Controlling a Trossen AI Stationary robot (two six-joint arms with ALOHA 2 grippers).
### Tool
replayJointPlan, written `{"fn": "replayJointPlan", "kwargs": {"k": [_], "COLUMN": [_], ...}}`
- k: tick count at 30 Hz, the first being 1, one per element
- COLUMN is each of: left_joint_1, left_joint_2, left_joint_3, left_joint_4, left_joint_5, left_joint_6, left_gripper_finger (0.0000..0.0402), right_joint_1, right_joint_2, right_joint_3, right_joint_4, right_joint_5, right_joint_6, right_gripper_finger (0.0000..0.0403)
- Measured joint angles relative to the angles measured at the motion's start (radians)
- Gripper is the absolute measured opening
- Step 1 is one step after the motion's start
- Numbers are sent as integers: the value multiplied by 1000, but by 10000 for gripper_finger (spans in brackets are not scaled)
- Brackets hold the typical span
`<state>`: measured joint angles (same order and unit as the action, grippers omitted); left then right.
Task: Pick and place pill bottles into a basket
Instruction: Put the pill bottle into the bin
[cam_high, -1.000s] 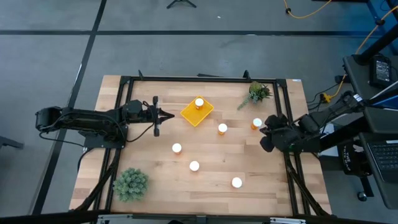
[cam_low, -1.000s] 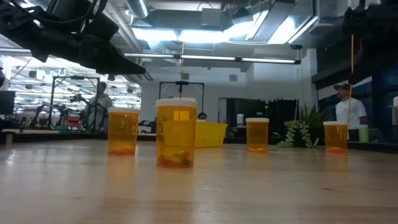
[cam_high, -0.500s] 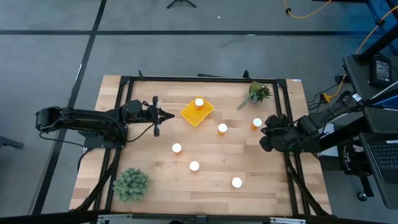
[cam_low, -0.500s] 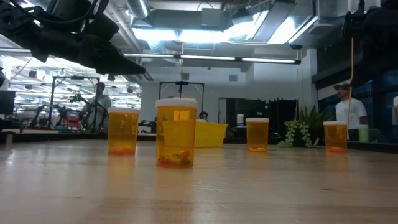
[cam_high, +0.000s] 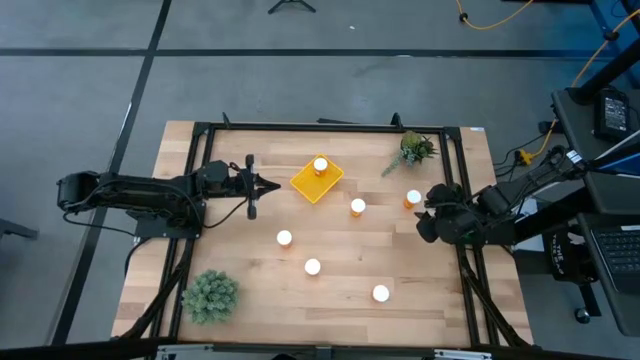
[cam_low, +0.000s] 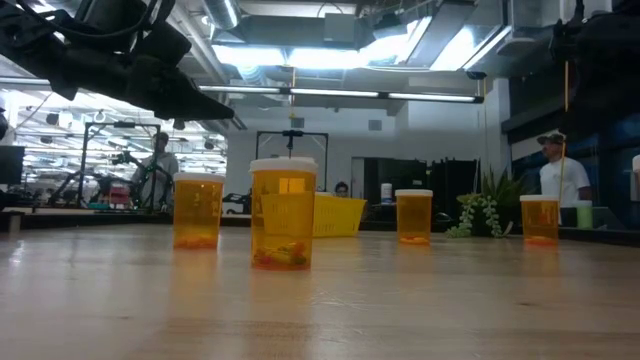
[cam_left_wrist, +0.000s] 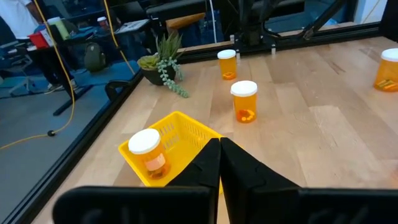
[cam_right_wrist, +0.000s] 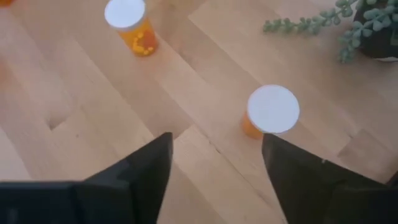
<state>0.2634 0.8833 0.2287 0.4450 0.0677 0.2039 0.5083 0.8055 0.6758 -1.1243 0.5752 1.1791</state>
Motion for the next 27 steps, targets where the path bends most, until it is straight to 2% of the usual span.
{"fn": "replayJointPlan", "kwargs": {"k": [3,9,18,27], "left_joint_1": [0,0,0,0], "left_joint_2": [0,0,0,0], "left_joint_3": [0,0,0,0], "left_joint_4": [0,0,1,2], "left_joint_5": [0,0,0,-2], "left_joint_6": [0,0,0,0], "left_gripper_finger": [9,2,10,2], "right_joint_1": [0,-1,-54,-134], "right_joint_2": [0,4,7,6], "right_joint_3": [0,-34,-219,-223], "right_joint_4": [-11,-37,146,157], "right_joint_5": [1,2,87,70], "right_joint_6": [51,166,181,169], "right_gripper_finger": [278,283,270,268]}}
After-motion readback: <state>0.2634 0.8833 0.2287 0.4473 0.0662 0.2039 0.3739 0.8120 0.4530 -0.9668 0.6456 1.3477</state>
